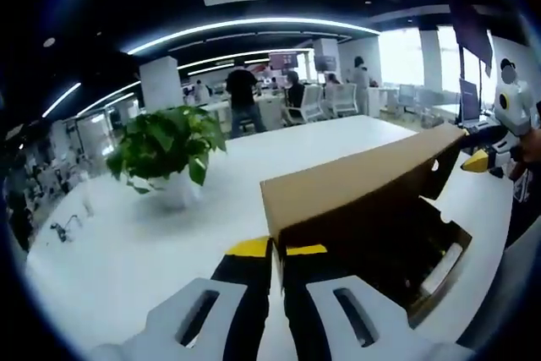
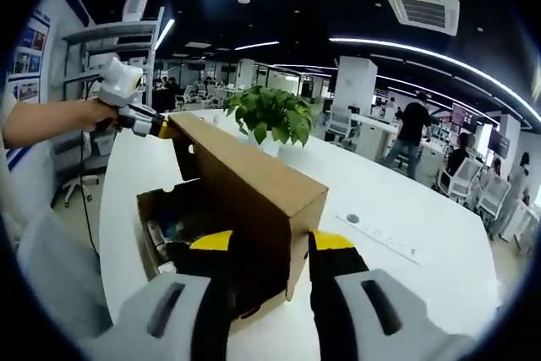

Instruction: Operate the shoe box by opening the lid, removing the specified soft item, and placing it in the target area until the item is outside and the box remains undamaged.

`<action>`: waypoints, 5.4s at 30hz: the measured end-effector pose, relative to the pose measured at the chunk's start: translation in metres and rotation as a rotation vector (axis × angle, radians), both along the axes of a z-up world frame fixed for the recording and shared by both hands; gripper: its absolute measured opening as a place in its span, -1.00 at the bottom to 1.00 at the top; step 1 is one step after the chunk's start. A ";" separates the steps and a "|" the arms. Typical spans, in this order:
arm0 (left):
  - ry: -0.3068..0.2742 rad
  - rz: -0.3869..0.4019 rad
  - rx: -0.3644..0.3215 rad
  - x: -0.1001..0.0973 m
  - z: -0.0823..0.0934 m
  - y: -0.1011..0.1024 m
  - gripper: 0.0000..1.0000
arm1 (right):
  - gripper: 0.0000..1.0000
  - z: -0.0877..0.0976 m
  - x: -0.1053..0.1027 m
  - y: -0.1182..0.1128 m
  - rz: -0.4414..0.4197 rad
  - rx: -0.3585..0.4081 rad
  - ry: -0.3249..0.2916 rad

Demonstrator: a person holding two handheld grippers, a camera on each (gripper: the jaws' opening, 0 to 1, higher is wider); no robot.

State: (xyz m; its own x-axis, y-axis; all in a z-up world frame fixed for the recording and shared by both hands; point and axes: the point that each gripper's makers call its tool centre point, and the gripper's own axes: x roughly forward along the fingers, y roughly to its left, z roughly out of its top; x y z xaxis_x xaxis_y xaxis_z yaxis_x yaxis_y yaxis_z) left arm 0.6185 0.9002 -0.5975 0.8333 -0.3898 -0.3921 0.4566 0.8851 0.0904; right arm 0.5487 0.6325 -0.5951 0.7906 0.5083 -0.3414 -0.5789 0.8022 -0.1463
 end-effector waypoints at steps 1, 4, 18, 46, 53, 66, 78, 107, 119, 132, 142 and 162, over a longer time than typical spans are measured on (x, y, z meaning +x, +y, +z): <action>-0.003 0.008 -0.004 0.002 0.000 -0.001 -1.00 | -0.48 0.000 0.002 -0.002 -0.010 0.013 -0.001; -0.012 0.013 -0.001 0.004 0.001 -0.002 -1.00 | -0.57 -0.004 0.005 -0.006 -0.024 0.006 0.001; -0.022 0.026 -0.019 0.021 0.005 -0.005 -1.00 | -0.68 -0.031 0.009 -0.029 -0.109 -0.003 0.045; -0.037 0.033 -0.044 0.053 0.003 -0.010 -1.00 | -0.87 -0.078 0.039 -0.031 -0.160 -0.035 0.119; -0.035 0.039 -0.048 0.062 0.000 -0.011 -1.00 | -0.93 -0.082 0.047 -0.028 -0.161 -0.022 0.136; -0.018 0.040 -0.042 0.070 -0.008 -0.014 -1.00 | -0.97 -0.084 0.054 -0.031 -0.163 -0.040 0.139; 0.088 0.047 -0.029 0.057 -0.045 -0.006 -0.94 | -0.97 -0.085 0.058 -0.032 -0.145 -0.068 0.133; 0.143 0.039 0.010 0.054 -0.074 -0.009 -1.00 | -0.92 -0.090 0.074 -0.034 -0.125 -0.093 0.163; 0.158 0.044 0.011 0.063 -0.081 -0.010 -1.00 | -0.89 -0.096 0.080 -0.034 -0.133 -0.084 0.191; 0.174 0.044 0.035 0.069 -0.088 -0.014 -0.98 | -0.87 -0.102 0.085 -0.037 -0.142 -0.072 0.215; 0.188 0.045 0.053 0.072 -0.093 -0.014 -0.98 | -0.86 -0.105 0.087 -0.038 -0.141 -0.069 0.231; 0.231 0.039 0.076 0.058 -0.098 -0.014 -0.91 | -0.78 -0.099 0.070 -0.036 -0.083 -0.101 0.235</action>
